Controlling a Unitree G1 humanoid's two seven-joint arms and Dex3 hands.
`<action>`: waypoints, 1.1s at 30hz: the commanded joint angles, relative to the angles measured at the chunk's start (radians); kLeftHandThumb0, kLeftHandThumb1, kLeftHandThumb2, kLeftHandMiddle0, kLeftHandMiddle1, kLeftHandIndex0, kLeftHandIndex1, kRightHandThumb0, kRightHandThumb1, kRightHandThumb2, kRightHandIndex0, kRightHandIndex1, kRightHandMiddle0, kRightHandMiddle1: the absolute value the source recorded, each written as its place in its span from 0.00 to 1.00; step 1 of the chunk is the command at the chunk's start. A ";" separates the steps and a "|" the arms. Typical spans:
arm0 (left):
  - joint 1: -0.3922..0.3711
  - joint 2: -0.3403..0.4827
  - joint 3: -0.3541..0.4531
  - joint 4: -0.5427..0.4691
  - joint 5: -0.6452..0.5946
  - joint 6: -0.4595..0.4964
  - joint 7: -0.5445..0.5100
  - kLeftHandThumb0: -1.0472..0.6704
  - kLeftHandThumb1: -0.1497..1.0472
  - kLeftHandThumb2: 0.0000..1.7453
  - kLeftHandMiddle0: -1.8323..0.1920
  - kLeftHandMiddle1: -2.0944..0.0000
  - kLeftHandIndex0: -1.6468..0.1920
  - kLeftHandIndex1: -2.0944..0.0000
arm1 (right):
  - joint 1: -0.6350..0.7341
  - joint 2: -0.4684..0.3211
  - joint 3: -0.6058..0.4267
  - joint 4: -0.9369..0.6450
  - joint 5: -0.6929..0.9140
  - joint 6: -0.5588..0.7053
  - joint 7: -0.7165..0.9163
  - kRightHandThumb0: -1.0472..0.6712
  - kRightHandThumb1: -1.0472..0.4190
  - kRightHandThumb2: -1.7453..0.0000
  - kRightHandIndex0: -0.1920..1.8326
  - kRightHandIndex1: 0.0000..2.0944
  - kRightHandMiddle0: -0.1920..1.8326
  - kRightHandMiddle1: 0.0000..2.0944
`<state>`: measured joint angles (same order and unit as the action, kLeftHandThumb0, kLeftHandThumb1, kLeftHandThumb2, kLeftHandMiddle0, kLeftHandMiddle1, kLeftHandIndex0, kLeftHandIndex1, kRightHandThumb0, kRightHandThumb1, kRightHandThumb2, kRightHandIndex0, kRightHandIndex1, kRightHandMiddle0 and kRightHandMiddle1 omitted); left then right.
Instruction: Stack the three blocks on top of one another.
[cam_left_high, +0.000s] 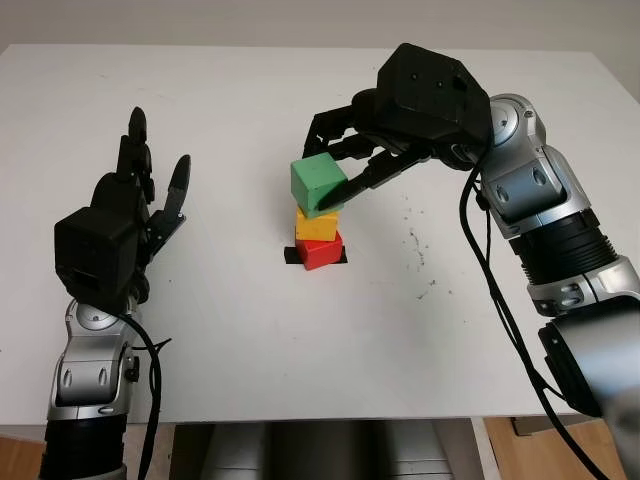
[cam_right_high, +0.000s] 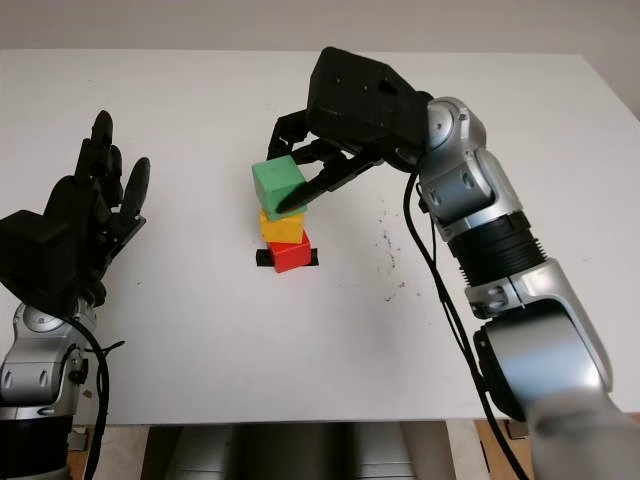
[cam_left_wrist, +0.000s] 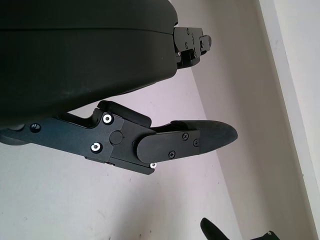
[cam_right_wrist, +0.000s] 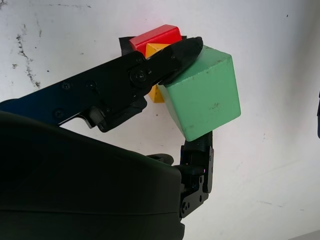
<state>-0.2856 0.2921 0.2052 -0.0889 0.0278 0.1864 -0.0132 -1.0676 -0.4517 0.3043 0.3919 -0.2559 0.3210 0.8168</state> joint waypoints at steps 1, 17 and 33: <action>0.004 0.002 -0.004 -0.017 0.004 -0.004 -0.001 0.26 1.00 0.29 0.97 0.97 0.95 0.98 | 0.012 0.001 -0.010 -0.010 0.010 0.003 0.000 0.30 0.07 0.97 0.24 0.02 0.23 0.77; -0.001 0.003 -0.004 -0.011 0.005 -0.006 -0.004 0.27 1.00 0.29 0.97 0.97 0.95 0.98 | 0.019 -0.034 -0.015 -0.039 0.043 -0.015 0.091 0.21 0.13 0.97 0.04 0.00 0.09 0.09; -0.001 0.000 0.003 -0.003 -0.009 -0.012 -0.012 0.27 1.00 0.29 0.97 0.97 0.95 0.97 | 0.089 -0.078 -0.173 -0.106 0.200 -0.100 0.074 0.03 0.05 0.95 0.00 0.00 0.00 0.00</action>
<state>-0.2861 0.2924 0.2053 -0.0884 0.0249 0.1867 -0.0237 -0.9968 -0.5352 0.1814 0.3146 -0.0864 0.1987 0.9154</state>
